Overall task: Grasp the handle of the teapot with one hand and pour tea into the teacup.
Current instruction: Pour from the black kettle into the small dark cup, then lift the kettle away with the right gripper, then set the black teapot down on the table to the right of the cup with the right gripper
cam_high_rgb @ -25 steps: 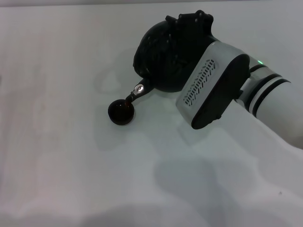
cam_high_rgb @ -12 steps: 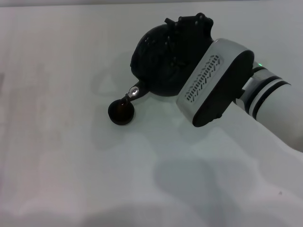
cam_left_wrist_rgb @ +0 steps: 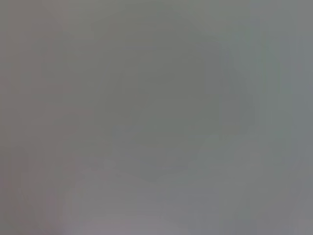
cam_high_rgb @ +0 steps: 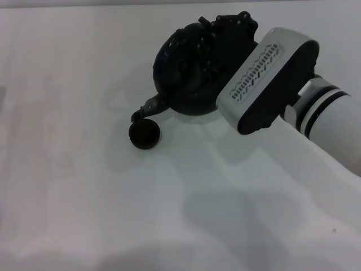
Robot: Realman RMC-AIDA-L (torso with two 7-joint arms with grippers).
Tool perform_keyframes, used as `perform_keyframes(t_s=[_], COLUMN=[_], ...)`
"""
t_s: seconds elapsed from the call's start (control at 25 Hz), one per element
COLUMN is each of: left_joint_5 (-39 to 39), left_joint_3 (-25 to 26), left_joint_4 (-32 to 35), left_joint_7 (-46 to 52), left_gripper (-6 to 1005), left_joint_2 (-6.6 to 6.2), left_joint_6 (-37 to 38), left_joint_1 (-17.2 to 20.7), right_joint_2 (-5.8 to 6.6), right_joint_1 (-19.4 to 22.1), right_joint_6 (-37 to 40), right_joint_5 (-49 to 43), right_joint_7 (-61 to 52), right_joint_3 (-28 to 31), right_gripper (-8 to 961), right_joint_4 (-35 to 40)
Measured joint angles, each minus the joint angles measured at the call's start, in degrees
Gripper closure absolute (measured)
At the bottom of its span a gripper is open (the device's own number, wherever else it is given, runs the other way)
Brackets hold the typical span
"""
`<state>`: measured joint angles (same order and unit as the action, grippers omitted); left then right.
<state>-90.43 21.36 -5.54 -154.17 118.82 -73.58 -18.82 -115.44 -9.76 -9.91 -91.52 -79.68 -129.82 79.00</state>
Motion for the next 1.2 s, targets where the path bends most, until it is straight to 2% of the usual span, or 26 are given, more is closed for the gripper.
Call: perform_keyframes(t_s=[0.16, 0.44, 0.6, 0.84, 1.2], left_joint_5=[0.0, 0.0, 0.0, 0.0, -0.4], left_joint_3=[-0.1, -0.4, -0.3, -0.2, 0.1], left_joint_4=[0.0, 0.1, 0.1, 0.1, 0.0], left_joint_7=[0.0, 0.0, 0.0, 0.2, 1.6], left_gripper=[137, 138, 138, 137, 137], left_joint_2=[-0.01, -0.1, -0.09, -0.08, 0.01], left_joint_6=[0.0, 0.0, 0.0, 0.0, 1.2], left_joint_1=[0.0, -0.6, -0.7, -0.7, -0.7], right_joint_2=[0.01, -0.05, -0.04, -0.01, -0.1], right_joint_1=[1.3, 4.8, 6.8, 9.0, 9.9], right_joint_6=[4.6, 15.6, 18.3, 19.9, 27.6], right_joint_5=[3.1, 12.2, 15.1, 20.3, 24.0], right_joint_7=[0.0, 0.0, 0.0, 0.0, 0.0], right_joint_3=[2.7, 11.4, 15.4, 19.5, 25.3], right_gripper=[806, 797, 793, 785, 775], right_joint_4=[1.2, 2.8, 2.7, 0.9, -5.5])
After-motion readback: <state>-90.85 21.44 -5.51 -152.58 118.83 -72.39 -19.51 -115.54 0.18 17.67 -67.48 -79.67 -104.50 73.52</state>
